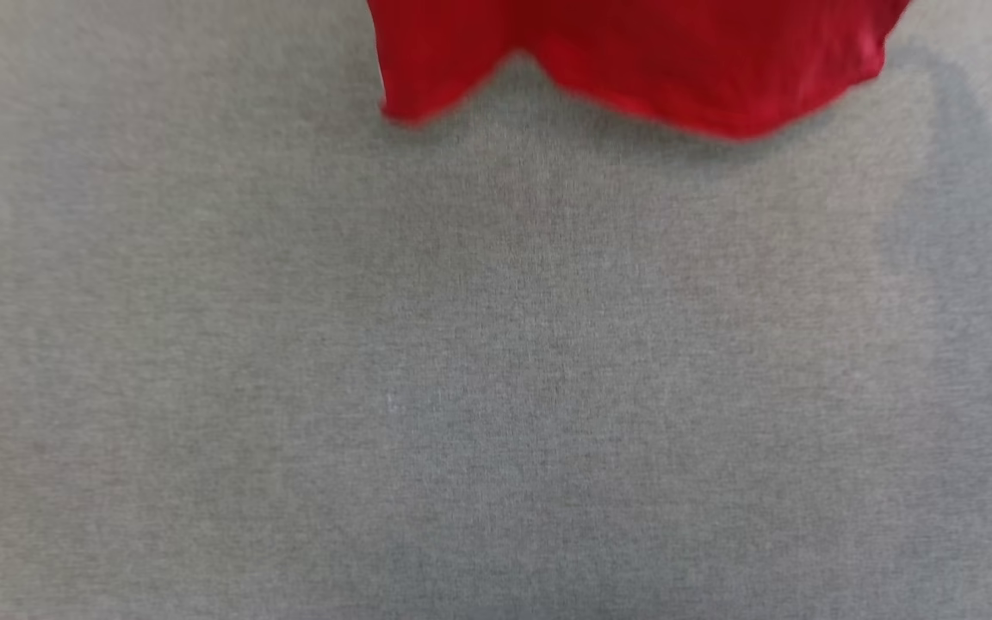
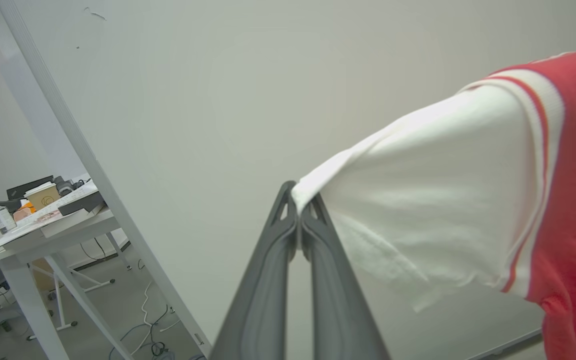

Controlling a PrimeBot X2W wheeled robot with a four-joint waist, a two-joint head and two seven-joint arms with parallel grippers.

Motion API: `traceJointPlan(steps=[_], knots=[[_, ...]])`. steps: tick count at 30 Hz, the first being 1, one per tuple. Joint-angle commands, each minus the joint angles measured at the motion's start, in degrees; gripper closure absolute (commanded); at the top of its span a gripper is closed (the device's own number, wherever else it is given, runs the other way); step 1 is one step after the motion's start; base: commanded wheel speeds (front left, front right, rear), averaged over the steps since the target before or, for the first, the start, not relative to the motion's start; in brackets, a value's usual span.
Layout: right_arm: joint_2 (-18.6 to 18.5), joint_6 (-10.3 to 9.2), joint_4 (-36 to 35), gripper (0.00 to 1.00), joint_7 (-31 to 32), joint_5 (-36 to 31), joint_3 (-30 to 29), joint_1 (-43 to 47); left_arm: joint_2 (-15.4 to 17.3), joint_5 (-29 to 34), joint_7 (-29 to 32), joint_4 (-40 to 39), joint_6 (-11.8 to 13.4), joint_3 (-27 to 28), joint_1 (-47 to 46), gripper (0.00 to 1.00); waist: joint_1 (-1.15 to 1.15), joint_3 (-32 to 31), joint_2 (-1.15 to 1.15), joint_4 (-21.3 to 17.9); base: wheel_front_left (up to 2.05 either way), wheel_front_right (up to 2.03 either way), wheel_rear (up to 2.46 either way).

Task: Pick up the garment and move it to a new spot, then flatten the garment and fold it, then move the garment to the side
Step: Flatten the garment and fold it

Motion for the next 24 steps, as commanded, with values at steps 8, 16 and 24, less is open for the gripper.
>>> traceJointPlan(steps=[8, 16, 24], knots=[[3.86, -0.08, 14.52, 1.00, -7.53, -6.78, 1.21, -15.92, -2.77, 3.79, -6.05, 14.72, -1.95, -2.18, -17.52, 1.00, 0.00, 14.49, 0.00, -1.70, 0.00, 0.00, 0.00], [7.45, -0.08, 25.33, 1.00, -15.95, -9.90, 0.46, -22.02, -5.68, 5.25, -13.91, 24.93, -2.38, -4.07, -21.52, 1.00, 0.00, 16.50, 0.00, -0.93, 0.00, 0.00, 0.00], [10.87, -0.08, 31.36, 1.00, -21.08, -7.62, 2.61, -15.73, -8.95, 3.44, -20.65, 32.56, -2.76, -5.59, -13.72, 1.00, 0.00, 14.40, 0.00, -0.39, 0.00, 0.00, 0.00]])
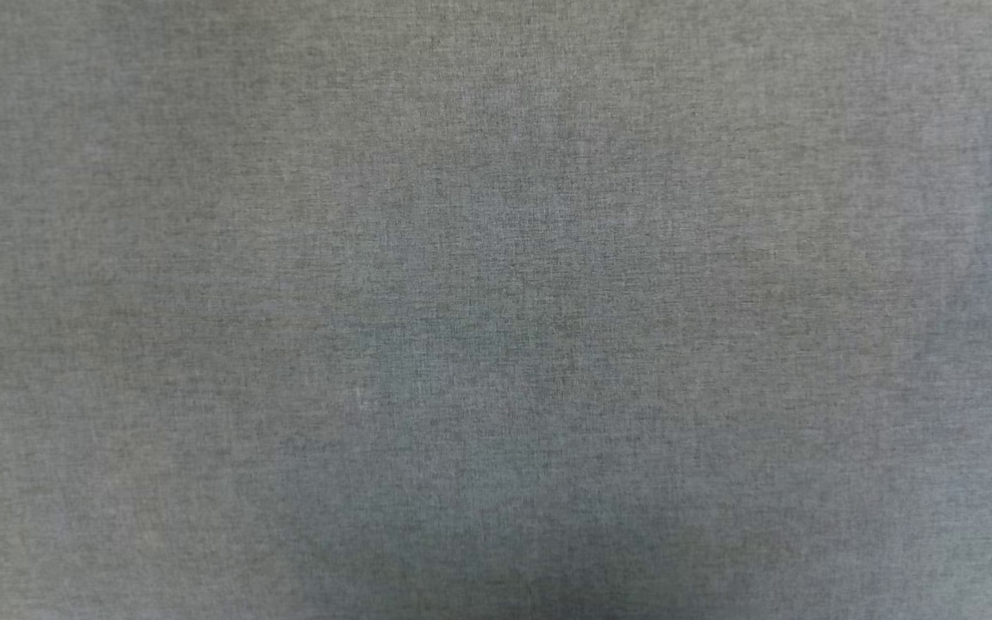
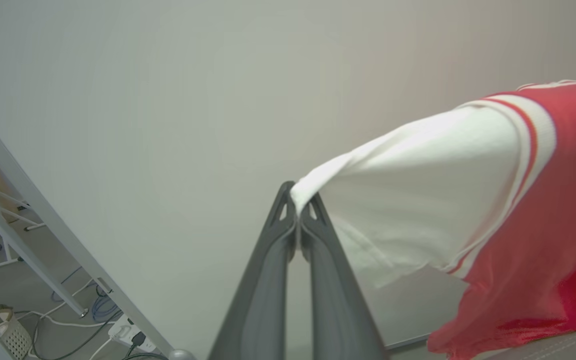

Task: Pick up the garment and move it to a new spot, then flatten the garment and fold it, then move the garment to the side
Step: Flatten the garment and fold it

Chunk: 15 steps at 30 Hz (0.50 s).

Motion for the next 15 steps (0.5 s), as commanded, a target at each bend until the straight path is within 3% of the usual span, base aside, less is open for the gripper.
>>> traceJointPlan(steps=[1, 7, 15], knots=[[0.14, -0.11, 0.72, 1.00, -0.81, 0.95, 0.56, 2.69, -0.64, -0.85, -1.35, 0.93, -0.22, -0.13, 2.47, 1.00, -0.01, -1.40, 0.00, 0.21, 0.00, 0.00, 0.00], [0.21, -0.11, 1.03, 1.00, -2.00, 5.67, 5.35, 14.28, -3.73, -2.98, -5.97, 5.05, -0.63, -1.86, 13.02, 1.00, -0.01, -6.23, 0.00, 0.74, 0.00, 0.00, 0.00], [-2.40, -0.11, -2.65, 1.00, -1.15, 15.19, 10.27, 31.26, -6.73, -6.10, -9.73, 7.58, -0.84, -3.45, 29.13, 1.00, -0.01, -14.00, 0.00, 1.35, 0.00, 0.00, 0.00]])
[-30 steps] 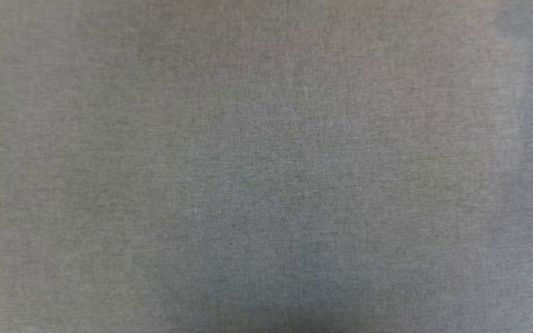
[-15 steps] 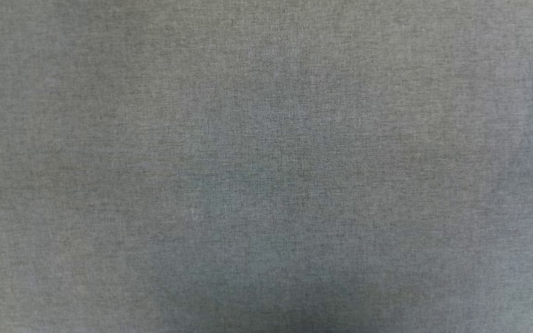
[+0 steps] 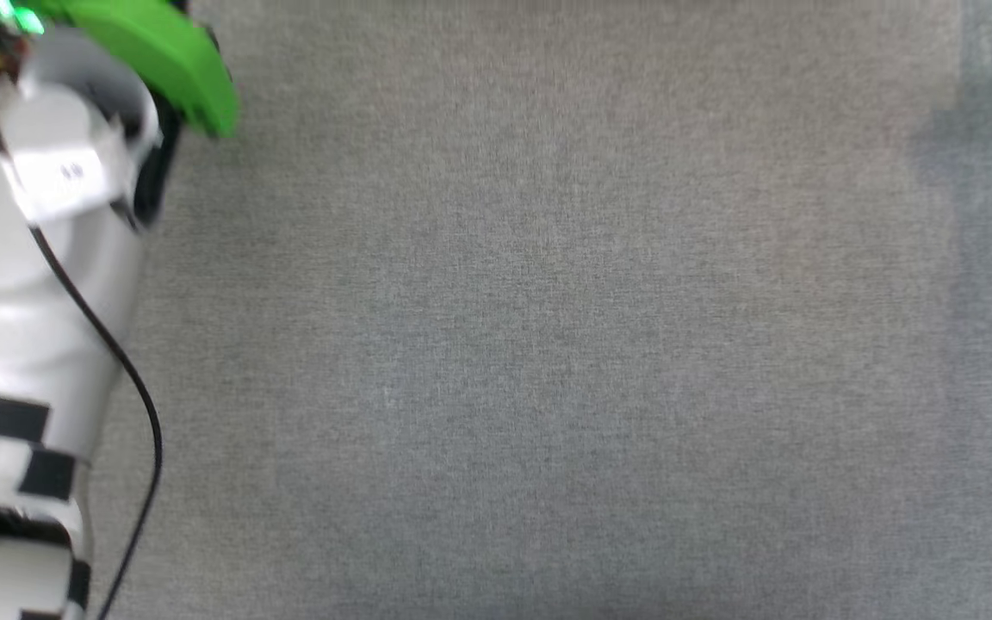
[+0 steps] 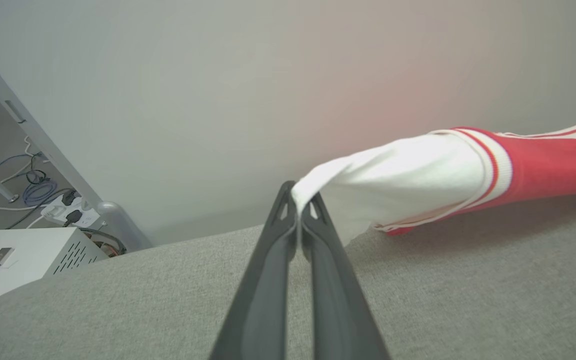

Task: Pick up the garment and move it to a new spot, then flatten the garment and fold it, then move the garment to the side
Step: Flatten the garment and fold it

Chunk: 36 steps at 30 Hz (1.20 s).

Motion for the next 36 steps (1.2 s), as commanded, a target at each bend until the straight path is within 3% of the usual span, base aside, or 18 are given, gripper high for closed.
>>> traceJointPlan(steps=[1, 13, 25, 31, 36], knots=[[-0.86, -0.11, -1.01, 1.00, 0.20, 1.76, 0.51, 3.39, -0.30, -0.82, -0.31, 0.28, -0.34, -0.16, 3.33, 1.00, 0.00, -5.11, 0.00, 0.60, 0.00, 0.00, 0.00], [-5.67, -0.11, -8.67, 1.00, 3.01, 12.39, 3.84, 27.66, 1.45, -6.38, 0.49, -3.21, -0.87, -2.71, 25.57, 1.00, 0.00, -15.24, 0.00, 1.23, 0.00, 0.00, 0.00], [-8.11, -0.11, -13.74, 1.00, 6.97, 17.78, 3.55, 44.12, 3.03, -9.10, 3.21, -9.08, 1.25, -3.64, 40.09, 1.00, 0.00, -23.29, 0.00, 1.16, 0.00, 0.00, 0.00], [-10.62, -0.11, -21.60, 1.00, 18.97, 24.14, 0.69, 57.50, 6.65, -13.48, 9.53, -18.05, 2.53, -3.71, 52.67, 1.00, 0.00, -28.39, 0.00, 0.93, 0.00, 0.00, 0.00], [-11.47, -0.11, -25.78, 1.00, 26.30, 25.52, -1.36, 64.48, 8.65, -15.58, 14.26, -24.80, 3.97, -4.40, 59.07, 1.00, 0.00, -29.09, 0.00, 1.07, 0.00, 0.00, 0.00]])
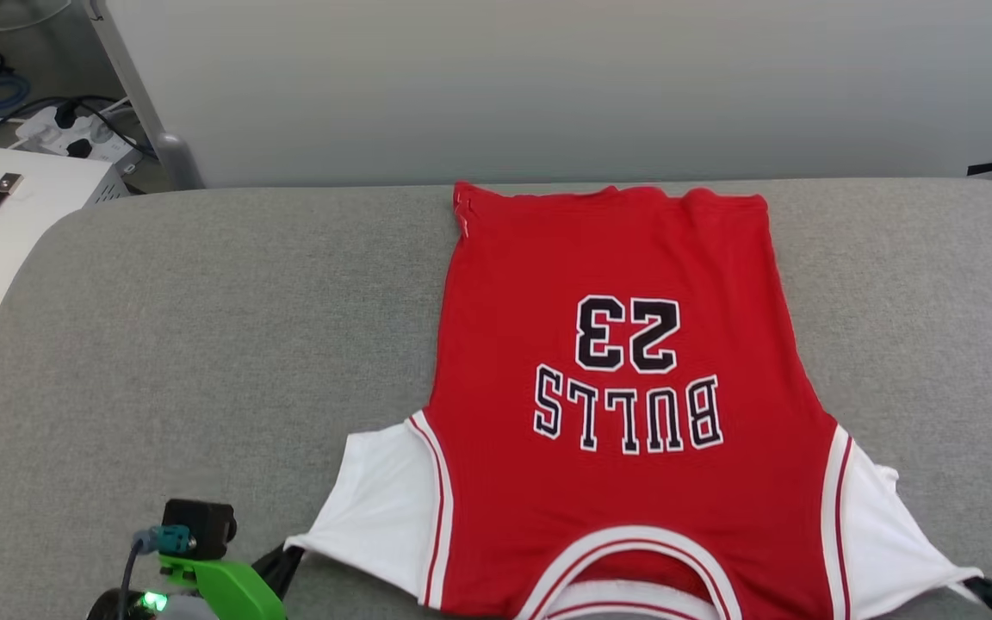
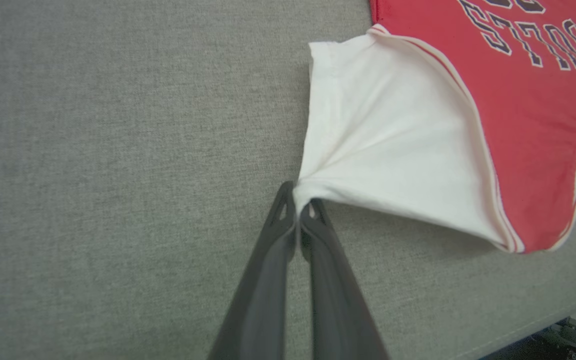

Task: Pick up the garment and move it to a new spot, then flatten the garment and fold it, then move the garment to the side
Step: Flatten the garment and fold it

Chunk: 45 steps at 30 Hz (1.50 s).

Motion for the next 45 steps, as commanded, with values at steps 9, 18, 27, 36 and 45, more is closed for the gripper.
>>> traceJointPlan(steps=[9, 18, 27, 36, 45], knots=[[0.92, -0.10, -6.49, 1.00, 7.63, -2.47, -6.24, 4.91, 2.28, -1.56, 5.98, -10.55, 3.02, -1.08, 3.84, 1.00, 0.01, 1.22, 0.00, 0.90, 0.00, 0.00, 0.00], [2.03, -0.10, -15.47, 0.00, 17.20, -4.44, -14.83, 0.81, 4.96, -0.13, 12.79, -23.75, 5.74, -2.66, 2.94, 1.00, 0.01, 7.59, 0.00, 2.79, 0.00, 0.00, 0.00], [4.97, -0.10, -23.78, 0.00, 31.94, -8.51, -22.07, -17.80, 7.02, 2.29, 17.80, -38.20, 9.40, -3.14, 1.60, 1.00, 0.01, 19.55, 0.00, 7.13, 0.00, 0.00, 0.00], [6.98, -0.10, -18.30, 0.00, 45.54, -18.31, -22.99, -38.02, 6.06, 5.55, 18.52, -43.89, 9.96, -4.83, -1.25, 1.00, 0.01, 28.38, 0.00, 12.11, 0.00, 0.00, 0.00], [6.97, -0.10, -9.32, 0.00, 50.68, -25.92, -23.47, -52.68, 4.20, 7.11, 17.37, -45.51, 9.83, -5.85, -3.38, 1.00, 0.01, 34.89, 0.00, 15.63, 0.00, 0.00, 0.00]])
